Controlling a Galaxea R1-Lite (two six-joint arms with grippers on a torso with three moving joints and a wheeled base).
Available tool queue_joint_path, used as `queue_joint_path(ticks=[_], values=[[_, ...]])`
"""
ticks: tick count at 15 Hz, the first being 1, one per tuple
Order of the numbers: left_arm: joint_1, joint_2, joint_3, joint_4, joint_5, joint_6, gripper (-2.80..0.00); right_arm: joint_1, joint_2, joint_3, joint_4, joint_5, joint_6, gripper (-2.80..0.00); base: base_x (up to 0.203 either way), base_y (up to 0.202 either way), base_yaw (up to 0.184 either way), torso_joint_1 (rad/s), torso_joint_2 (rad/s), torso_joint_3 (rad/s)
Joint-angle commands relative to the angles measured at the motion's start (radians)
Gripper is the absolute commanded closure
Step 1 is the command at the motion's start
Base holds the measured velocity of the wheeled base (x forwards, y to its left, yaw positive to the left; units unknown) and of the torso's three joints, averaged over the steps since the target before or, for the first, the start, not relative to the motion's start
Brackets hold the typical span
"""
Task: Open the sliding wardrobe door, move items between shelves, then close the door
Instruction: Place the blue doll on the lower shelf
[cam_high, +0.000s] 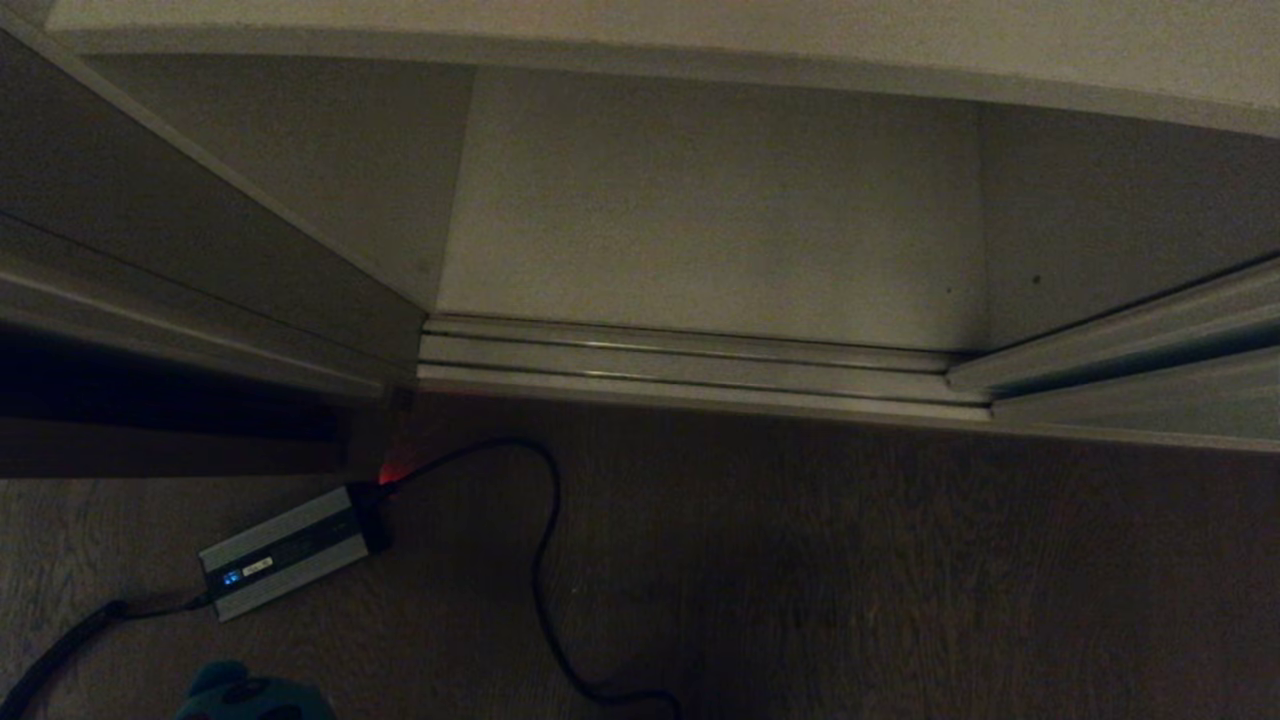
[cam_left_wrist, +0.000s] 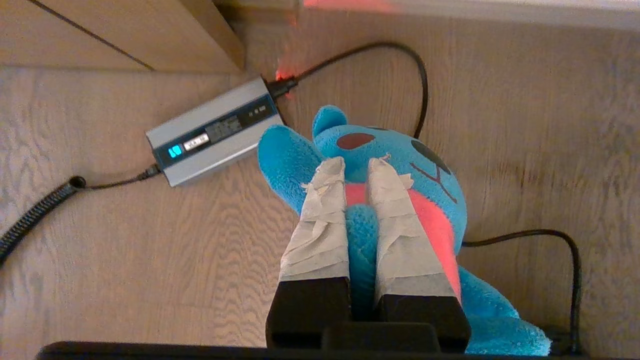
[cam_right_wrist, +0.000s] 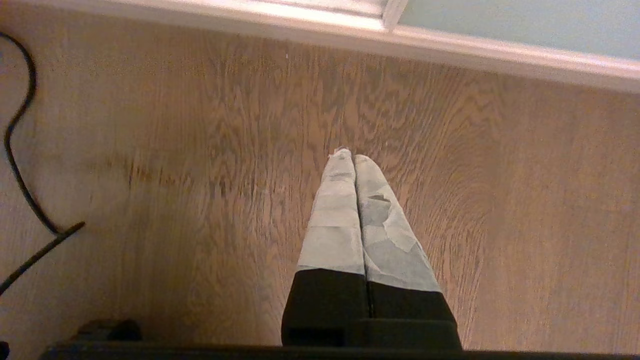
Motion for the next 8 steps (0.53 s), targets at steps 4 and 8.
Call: queue_joint_path(ticks=[4,8], values=[[0.0,0.0,0.0,-0.003,0.0,-0.007,0.0,0.0,0.0,0.003,0.0,-0.001,0.0,0.0,0.0,0.0,0.0,0.003,0.0,-0.201],[0.0,0.0,0.002,-0.006,0.002,-0.01,0.0,0.0,0.0,0.003,0.0,-0.001,0.0,0.0,0.0,0.0,0.0,0.002,0.01,-0.181]])
